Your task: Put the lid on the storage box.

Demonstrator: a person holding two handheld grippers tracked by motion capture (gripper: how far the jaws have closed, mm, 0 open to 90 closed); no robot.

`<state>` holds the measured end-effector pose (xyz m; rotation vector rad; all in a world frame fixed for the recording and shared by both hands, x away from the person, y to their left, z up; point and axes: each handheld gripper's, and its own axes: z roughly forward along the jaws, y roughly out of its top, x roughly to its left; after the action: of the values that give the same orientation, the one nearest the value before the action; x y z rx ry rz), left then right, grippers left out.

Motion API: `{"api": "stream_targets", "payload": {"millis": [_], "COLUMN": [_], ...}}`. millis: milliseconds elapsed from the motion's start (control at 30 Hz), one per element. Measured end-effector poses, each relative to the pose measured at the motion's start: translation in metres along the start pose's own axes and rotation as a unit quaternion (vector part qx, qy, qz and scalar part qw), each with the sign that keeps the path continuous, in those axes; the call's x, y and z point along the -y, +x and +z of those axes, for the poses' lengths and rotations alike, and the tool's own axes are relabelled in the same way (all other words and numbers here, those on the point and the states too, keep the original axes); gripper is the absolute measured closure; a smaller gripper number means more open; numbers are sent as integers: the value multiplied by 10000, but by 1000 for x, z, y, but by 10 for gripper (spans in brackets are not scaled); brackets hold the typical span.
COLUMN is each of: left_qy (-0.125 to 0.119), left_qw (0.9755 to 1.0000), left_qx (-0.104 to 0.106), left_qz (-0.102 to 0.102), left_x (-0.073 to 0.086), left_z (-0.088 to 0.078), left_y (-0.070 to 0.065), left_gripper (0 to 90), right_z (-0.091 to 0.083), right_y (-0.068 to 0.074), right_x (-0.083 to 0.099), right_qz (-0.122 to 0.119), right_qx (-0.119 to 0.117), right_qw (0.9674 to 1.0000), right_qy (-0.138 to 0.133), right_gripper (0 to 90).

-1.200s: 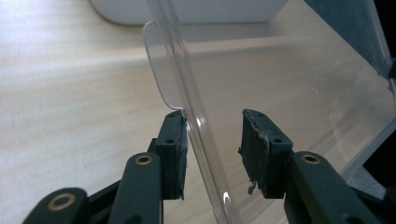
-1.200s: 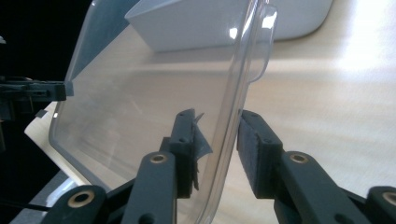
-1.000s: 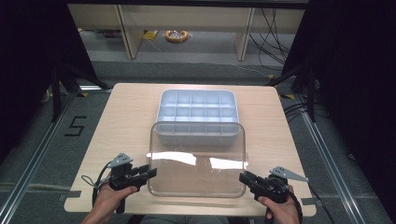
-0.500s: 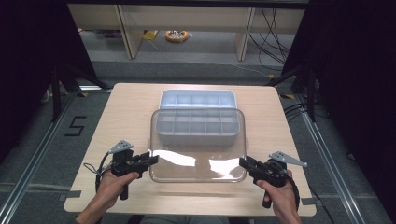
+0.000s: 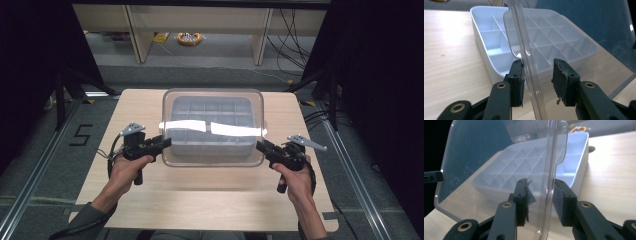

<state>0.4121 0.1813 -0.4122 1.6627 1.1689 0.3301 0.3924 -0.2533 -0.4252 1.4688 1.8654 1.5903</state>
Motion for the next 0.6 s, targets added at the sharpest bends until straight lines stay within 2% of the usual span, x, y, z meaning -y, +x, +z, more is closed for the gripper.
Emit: {"api": "stream_targets", "payload": {"millis": [33, 100, 167, 233, 300, 333, 400, 433, 467, 500, 533, 567, 600], "left_qy": [-5, -44, -2, -15, 15, 10, 31, 30, 18, 18, 65, 8, 8], "left_qw": [10000, 10000, 9999, 9997, 9997, 9997, 9996, 9995, 9993, 9993, 9994, 9990, 9990], "left_qx": [-17, -23, -23, 2, 6, -33, -66, -67, -113, -113, -131, -141, -141], "left_qz": [-36, -63, -140, -234, -254, -255, -273, -315, -347, -347, -329, -416, -416], "left_x": [-3, -8, -13, -18, -19, -20, -22, -23, -25, -25, -27, -28, -28], "left_z": [3, 9, 13, 20, 23, 25, 30, 32, 36, 36, 39, 42, 42], "left_y": [1, 5, 8, 11, 13, 13, 16, 17, 19, 19, 23, 24, 24], "left_gripper": [608, 608, 609, 608, 608, 608, 608, 608, 608, 609, 608, 607, 607], "right_z": [5, 12, 14, 19, 21, 27, 28, 32, 36, 36, 41, 42, 42], "right_y": [-1, -6, -7, -7, -7, -14, -14, -15, -13, -13, -19, -18, -18], "right_x": [-6, -12, -14, -20, -21, -25, -27, -28, -30, -30, -32, -33, -33], "right_qz": [71, -113, -96, 146, 209, -45, -33, -33, 180, 180, -51, -4, -4], "right_qx": [24, 59, 96, 78, 75, 157, 197, 187, 258, 258, 265, 266, 266], "right_qw": [10000, 9998, 9999, 9998, 9997, 9998, 9998, 9997, 9995, 9995, 9996, 9996, 9996], "right_qy": [-26, -124, -77, -62, -67, -125, -24, -127, -14, -14, -59, -39, -39], "right_gripper": [667, 666, 664, 656, 656, 656, 656, 655, 653, 653, 651, 651, 651]}}
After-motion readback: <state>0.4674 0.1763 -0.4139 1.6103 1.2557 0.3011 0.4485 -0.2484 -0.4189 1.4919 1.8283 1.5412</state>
